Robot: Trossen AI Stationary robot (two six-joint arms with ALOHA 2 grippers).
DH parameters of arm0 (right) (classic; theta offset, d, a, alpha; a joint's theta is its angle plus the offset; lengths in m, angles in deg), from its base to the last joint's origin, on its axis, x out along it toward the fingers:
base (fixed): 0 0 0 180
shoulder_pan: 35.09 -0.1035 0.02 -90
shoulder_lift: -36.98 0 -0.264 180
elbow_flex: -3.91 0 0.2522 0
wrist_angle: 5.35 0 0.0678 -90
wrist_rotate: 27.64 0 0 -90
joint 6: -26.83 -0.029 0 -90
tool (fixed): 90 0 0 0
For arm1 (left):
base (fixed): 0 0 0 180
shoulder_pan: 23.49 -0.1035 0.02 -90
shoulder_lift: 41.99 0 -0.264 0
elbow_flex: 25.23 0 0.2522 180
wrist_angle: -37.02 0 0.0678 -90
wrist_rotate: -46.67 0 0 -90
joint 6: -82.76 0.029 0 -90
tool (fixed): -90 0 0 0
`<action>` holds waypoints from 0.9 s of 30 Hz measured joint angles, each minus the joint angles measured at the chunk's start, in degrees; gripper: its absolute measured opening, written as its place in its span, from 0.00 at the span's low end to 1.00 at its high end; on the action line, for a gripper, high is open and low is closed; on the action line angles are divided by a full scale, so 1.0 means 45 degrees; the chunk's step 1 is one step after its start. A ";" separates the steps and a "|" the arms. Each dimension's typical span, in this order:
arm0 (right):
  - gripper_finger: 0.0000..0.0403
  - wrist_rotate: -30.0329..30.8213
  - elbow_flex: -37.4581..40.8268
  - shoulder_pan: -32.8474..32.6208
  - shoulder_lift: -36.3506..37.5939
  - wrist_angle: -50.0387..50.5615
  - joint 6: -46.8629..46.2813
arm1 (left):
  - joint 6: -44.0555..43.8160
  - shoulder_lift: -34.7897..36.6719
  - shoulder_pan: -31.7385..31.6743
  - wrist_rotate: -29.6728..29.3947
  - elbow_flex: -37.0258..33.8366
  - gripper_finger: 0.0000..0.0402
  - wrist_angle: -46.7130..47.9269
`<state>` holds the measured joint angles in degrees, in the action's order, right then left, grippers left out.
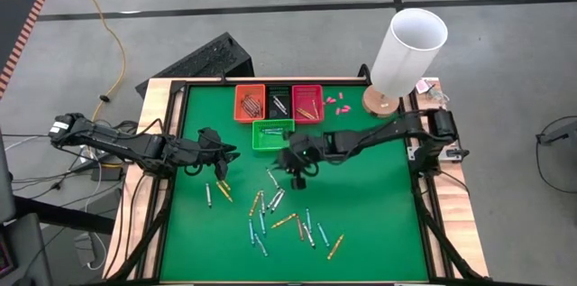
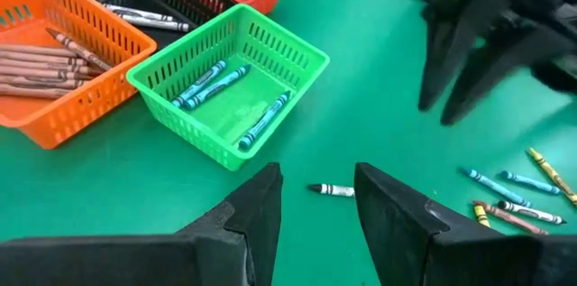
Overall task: Sort crayons
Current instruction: Put a blue crayon in the green basket, then put a black crayon in the black basket
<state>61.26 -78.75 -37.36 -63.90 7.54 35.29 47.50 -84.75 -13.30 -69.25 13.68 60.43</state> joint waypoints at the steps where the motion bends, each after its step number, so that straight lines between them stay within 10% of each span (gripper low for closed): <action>1: 0.17 0.0177 0.0000 -0.0113 -0.0176 -0.0373 -0.0422 | 0.0000 0.0001 0.0001 -0.0007 0.0000 0.33 0.0000; 18: 0.17 0.5289 -0.0568 -0.1548 -0.2250 0.0276 -0.6134 | 0.0005 0.0005 0.0003 0.0112 0.0000 0.33 -0.0013; 27: 0.17 0.5572 -0.0554 -0.1765 -0.2454 0.0934 -0.6919 | 0.0010 0.0000 0.0004 0.0014 0.0000 0.33 -0.0015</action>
<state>86.33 -81.24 -45.31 -74.95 11.74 4.15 47.54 -84.75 -13.28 -69.19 13.68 60.36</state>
